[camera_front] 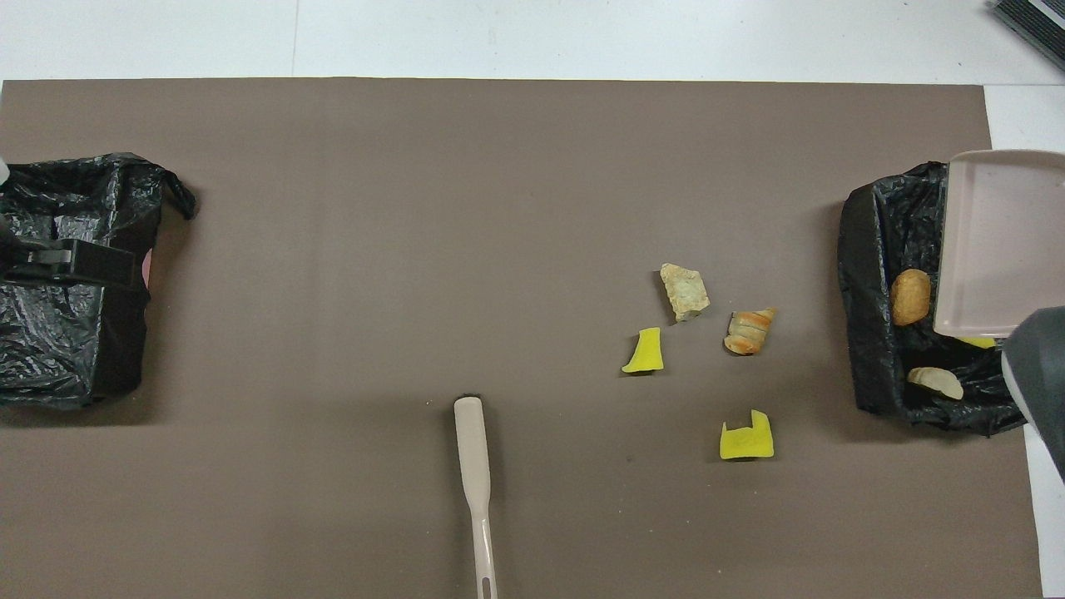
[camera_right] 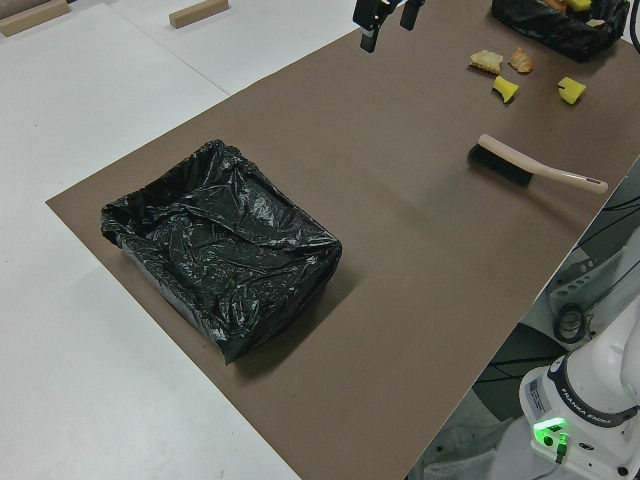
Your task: Sweep and dump trash in bin
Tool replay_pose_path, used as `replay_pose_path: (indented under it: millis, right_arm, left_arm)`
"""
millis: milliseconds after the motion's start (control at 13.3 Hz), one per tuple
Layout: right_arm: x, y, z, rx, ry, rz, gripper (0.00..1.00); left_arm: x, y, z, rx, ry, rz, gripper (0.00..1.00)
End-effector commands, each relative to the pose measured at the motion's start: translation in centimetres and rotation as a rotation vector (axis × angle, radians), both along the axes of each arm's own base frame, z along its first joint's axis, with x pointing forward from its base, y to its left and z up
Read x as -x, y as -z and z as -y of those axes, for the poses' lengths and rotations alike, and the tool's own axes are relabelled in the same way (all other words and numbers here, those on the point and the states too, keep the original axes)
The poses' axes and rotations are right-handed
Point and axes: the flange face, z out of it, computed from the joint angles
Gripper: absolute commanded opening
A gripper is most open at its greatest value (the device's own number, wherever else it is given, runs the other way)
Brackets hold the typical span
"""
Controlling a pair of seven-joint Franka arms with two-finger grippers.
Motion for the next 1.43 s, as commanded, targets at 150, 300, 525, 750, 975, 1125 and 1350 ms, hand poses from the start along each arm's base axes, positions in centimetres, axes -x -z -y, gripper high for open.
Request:
replay_pose_path:
  millis: [150,300,525,750,975,1125,1350]
  right_arm:
    - [-0.5,0.4,-2.1,-0.224,0.273,0.199,0.0]
    - [-0.4,0.8,-5.0,-0.307,0.438,0.254,0.0]
    - [-0.8,1.9,-11.5,-0.428,0.652,0.339,0.0]
    - [-3.8,2.4,-18.1,-0.563,0.799,0.382,0.0]
    - [-6.7,3.7,-25.0,-0.614,0.907,0.412,0.0]
    - [-8.5,4.0,-29.5,-0.644,0.942,0.442,0.0]
    - [-10.1,4.6,-36.0,-0.657,1.024,0.476,0.0]
  left_arm:
    - [0.3,-0.6,-0.3,-0.014,0.009,-0.006,1.0]
    - [0.3,-0.6,-0.3,-0.014,0.009,-0.006,1.0]
    - [0.3,-0.6,-0.3,-0.014,0.009,-0.006,1.0]
    - [0.3,-0.6,-0.3,-0.014,0.009,-0.006,1.0]
    - [0.3,-0.6,-0.3,-0.014,0.009,-0.006,1.0]
    - [0.3,-0.6,-0.3,-0.014,0.009,-0.006,1.0]
    - [0.3,-0.6,-0.3,-0.014,0.009,-0.006,1.0]
